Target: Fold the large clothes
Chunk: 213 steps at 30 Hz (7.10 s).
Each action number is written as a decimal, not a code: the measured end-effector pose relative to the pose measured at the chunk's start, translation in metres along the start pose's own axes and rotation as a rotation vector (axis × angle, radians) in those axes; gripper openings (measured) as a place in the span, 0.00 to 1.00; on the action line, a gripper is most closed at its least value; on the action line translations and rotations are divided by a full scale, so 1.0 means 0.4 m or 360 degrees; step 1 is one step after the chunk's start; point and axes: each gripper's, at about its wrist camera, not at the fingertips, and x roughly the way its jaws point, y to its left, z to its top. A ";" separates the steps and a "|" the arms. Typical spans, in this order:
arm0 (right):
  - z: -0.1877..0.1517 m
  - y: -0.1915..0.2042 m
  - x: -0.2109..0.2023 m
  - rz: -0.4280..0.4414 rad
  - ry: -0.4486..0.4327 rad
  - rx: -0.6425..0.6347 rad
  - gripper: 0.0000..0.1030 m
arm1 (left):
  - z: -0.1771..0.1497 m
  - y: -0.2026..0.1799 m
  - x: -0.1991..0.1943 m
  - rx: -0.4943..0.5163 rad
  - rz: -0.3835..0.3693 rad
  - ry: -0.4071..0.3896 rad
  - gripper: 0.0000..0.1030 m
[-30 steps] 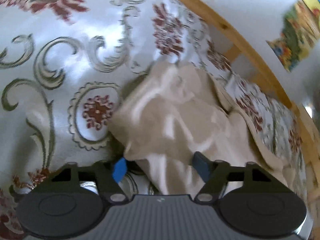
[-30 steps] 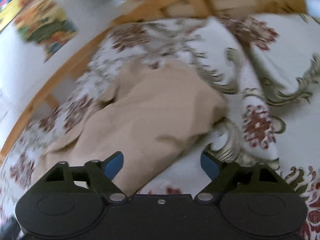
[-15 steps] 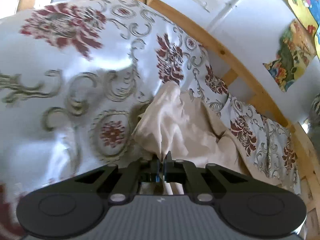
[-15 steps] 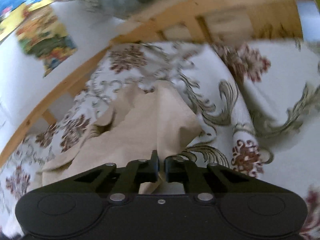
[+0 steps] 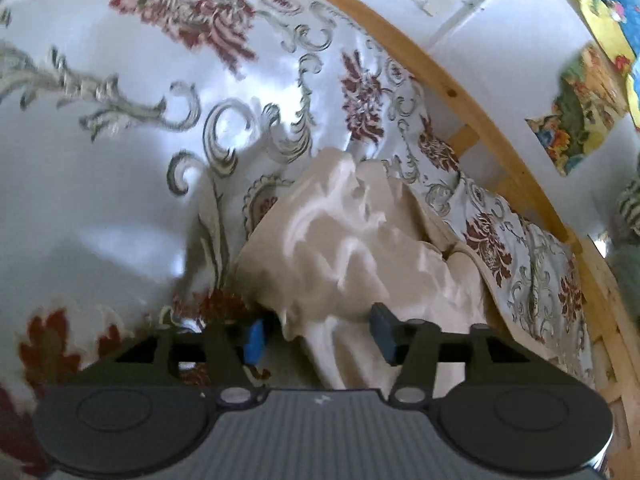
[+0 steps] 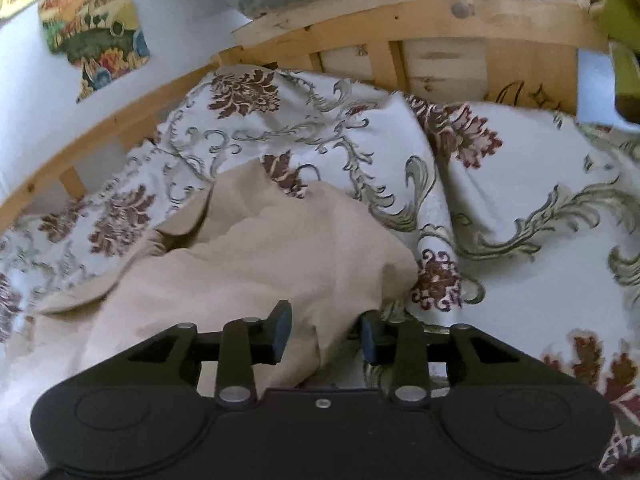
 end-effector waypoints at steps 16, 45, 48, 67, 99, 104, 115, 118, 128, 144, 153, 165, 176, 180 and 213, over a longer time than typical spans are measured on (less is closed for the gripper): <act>-0.083 0.161 -0.168 0.0242 -0.0343 -0.0411 0.99 | 0.004 -0.010 0.035 0.0008 -0.0064 0.0021 0.81; -0.107 0.523 0.274 0.0389 -0.0489 -0.1431 0.98 | 0.024 -0.212 -0.065 0.0431 0.0006 -0.0214 0.04; -0.088 0.499 0.239 0.0458 -0.0561 -0.1354 0.97 | 0.017 -0.284 -0.095 0.0622 -0.0053 -0.0268 0.04; 0.072 0.430 0.326 0.0654 -0.0064 -0.0975 0.85 | -0.089 -0.666 -0.111 0.1368 -0.0507 -0.0153 0.02; 0.151 -0.072 0.201 0.1326 0.0452 0.0388 0.44 | -0.555 -0.740 -0.057 0.2073 -0.0685 0.0173 0.02; 0.170 -0.070 0.147 0.1343 0.0278 0.0217 0.14 | -0.559 -0.755 -0.070 0.2096 -0.0759 0.0124 0.03; 0.175 -0.103 0.149 0.1113 0.0187 0.0137 0.05 | -0.443 -0.739 -0.097 0.1734 -0.0996 0.0297 0.58; 0.167 -0.105 0.159 0.1077 0.0207 0.0138 0.05 | -0.364 -0.694 -0.108 0.1505 -0.0976 0.0265 0.63; 0.163 -0.102 0.159 0.1079 0.0204 0.0185 0.07 | -0.144 -0.503 0.075 0.0739 -0.0360 0.0343 0.67; 0.168 -0.121 0.202 0.1250 0.0371 0.0524 0.75 | -0.213 -0.507 0.114 0.0957 -0.0329 0.0420 0.64; 0.140 0.000 0.133 0.1062 0.0128 -0.0097 0.15 | -0.237 -0.553 0.083 0.1162 -0.0355 0.0334 0.61; 0.153 -0.060 0.090 0.0486 -0.0010 -0.0367 0.16 | -0.308 -0.657 0.113 0.1324 -0.0393 0.0399 0.83; 0.112 -0.029 0.133 0.0392 0.0081 -0.0455 0.44 | -0.324 -0.594 0.157 0.1268 -0.0344 0.0446 0.86; 0.130 -0.040 0.086 0.0236 -0.0091 -0.0446 0.86 | -0.325 -0.600 0.157 0.1262 -0.0342 0.0452 0.86; 0.218 0.168 0.231 0.0282 -0.0215 -0.0945 0.99 | -0.267 -0.566 0.211 0.1042 -0.0479 0.0606 0.96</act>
